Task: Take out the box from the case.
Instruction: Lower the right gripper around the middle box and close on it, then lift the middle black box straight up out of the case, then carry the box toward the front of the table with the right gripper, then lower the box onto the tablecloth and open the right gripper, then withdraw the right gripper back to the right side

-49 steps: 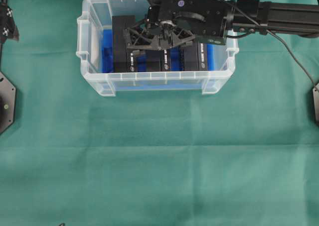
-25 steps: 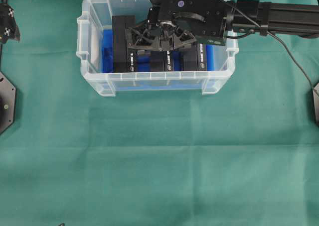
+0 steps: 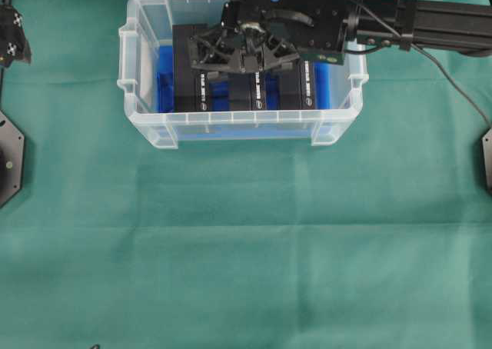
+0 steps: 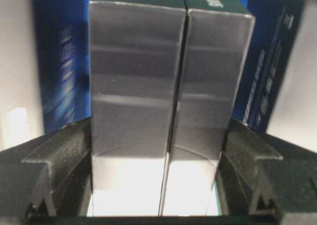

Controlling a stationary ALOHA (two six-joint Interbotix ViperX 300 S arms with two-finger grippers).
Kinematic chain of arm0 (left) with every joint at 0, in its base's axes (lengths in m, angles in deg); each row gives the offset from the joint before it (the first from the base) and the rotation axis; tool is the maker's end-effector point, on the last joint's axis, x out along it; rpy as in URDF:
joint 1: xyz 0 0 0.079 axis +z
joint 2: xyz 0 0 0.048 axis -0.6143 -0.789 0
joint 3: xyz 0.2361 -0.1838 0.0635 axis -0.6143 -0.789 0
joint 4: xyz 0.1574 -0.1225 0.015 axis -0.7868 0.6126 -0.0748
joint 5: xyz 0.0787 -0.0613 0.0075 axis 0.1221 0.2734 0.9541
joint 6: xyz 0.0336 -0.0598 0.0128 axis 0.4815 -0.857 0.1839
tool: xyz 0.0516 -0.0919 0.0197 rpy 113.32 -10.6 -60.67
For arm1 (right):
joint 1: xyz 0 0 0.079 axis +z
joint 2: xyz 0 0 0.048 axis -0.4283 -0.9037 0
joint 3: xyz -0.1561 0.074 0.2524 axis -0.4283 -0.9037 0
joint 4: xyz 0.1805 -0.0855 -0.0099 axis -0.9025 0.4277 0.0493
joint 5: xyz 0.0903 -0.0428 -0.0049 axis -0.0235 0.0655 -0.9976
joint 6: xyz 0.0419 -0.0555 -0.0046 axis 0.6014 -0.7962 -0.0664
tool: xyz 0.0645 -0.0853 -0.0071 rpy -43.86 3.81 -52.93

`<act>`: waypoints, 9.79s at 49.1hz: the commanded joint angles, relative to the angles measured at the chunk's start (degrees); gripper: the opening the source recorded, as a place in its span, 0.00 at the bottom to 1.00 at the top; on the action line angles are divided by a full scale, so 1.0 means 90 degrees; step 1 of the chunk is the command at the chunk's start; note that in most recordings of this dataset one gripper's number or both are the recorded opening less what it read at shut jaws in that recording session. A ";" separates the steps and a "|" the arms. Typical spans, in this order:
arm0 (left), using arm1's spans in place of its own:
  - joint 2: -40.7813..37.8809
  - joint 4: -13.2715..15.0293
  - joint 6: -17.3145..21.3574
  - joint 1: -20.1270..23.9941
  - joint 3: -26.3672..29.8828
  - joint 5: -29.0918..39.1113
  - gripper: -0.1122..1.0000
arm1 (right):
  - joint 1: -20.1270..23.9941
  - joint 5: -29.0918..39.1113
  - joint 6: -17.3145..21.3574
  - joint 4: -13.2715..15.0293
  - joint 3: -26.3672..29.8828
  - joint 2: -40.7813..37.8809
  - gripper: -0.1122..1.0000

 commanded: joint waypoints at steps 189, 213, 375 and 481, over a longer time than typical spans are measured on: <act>-0.0010 -0.0010 -0.0078 -0.0010 0.0107 0.0029 0.95 | 0.0215 0.2676 0.0020 0.0059 0.2695 0.0791 0.70; -0.0010 -0.0010 -0.0078 -0.0010 0.0107 0.0029 0.95 | 0.1299 0.2988 0.0762 0.0234 0.2695 0.0732 0.70; 0.0049 -0.0059 0.0020 -0.0010 0.0078 -0.0020 0.95 | 0.2832 0.0137 0.2783 0.0059 -0.0244 0.0654 0.95; 0.0000 -0.0029 -0.0078 -0.0049 0.0098 -0.0020 0.95 | 0.1250 0.1211 0.0957 0.0439 -0.4404 0.5605 0.94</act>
